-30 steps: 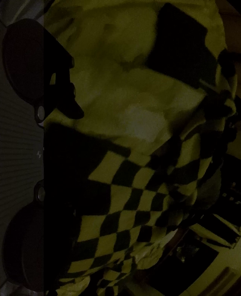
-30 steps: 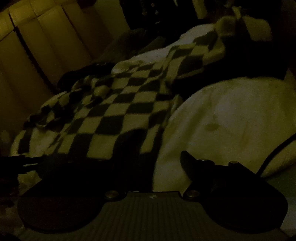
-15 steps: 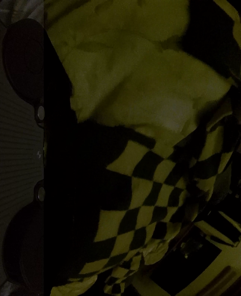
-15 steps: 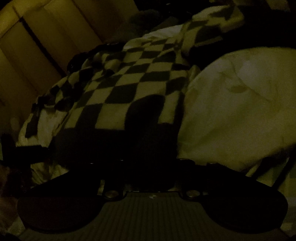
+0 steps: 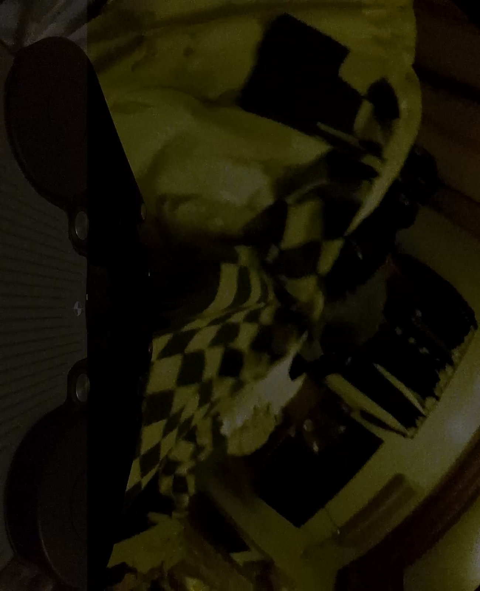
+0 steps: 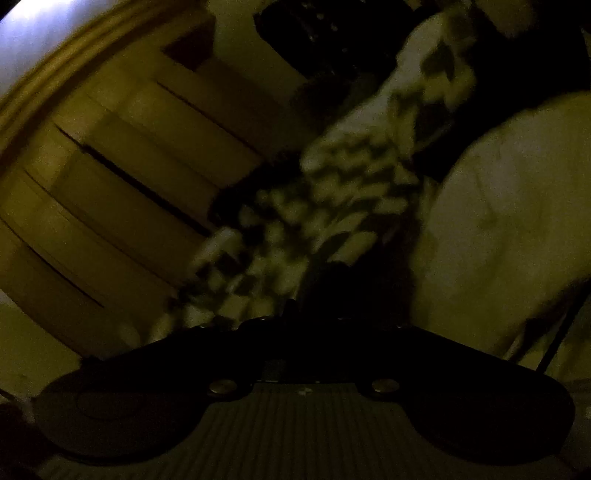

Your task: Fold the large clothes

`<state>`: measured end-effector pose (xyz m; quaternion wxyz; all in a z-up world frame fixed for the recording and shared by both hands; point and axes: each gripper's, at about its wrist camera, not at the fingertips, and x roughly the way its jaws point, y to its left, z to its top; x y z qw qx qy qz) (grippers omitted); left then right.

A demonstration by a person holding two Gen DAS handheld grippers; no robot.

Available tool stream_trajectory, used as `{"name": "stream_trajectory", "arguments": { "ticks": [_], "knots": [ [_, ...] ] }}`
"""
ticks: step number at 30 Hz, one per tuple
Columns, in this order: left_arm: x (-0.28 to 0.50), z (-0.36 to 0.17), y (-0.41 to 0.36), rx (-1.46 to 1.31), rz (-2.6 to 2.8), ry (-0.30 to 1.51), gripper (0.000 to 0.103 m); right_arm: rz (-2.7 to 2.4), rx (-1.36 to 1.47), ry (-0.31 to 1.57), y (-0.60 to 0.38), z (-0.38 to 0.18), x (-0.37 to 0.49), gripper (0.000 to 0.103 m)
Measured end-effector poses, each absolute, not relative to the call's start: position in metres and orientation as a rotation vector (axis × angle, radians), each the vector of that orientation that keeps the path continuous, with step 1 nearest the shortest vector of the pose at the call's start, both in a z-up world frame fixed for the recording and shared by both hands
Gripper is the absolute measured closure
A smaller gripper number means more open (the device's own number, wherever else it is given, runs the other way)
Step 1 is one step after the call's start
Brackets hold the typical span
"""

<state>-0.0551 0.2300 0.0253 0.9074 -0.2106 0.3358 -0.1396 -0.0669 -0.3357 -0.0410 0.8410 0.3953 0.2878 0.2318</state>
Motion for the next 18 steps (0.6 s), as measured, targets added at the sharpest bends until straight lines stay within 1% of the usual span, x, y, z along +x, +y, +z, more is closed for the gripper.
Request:
{"name": "stream_trajectory", "arguments": {
  "ticks": [3,7,10,13,16,17,18],
  "knots": [
    [-0.069,0.028,0.23,-0.466,-0.332,0.724,0.043,0.495,0.841,0.592,-0.349,-0.022,-0.079,0.093],
    [-0.082,0.005,0.229,-0.465,-0.304,0.822,0.043,0.469,0.814,0.645,-0.354,-0.02,-0.092,0.093],
    [-0.086,-0.029,0.236,-0.516,-0.266,0.923,0.047,0.439,0.816,0.733,-0.352,-0.041,-0.094,0.093],
    [-0.079,-0.059,0.237,-0.543,-0.227,1.008,0.048,0.402,0.825,0.839,-0.341,-0.074,-0.092,0.093],
    [-0.067,-0.073,0.227,-0.505,-0.207,1.053,0.047,0.36,0.699,0.884,-0.323,-0.088,-0.091,0.093],
    [-0.064,-0.072,0.222,-0.496,-0.201,1.06,0.045,0.357,0.659,0.888,-0.318,-0.086,-0.089,0.093],
    [-0.061,-0.073,0.219,-0.484,-0.191,1.064,0.032,0.359,0.63,0.89,-0.313,-0.084,-0.087,0.093]
  ]
}}
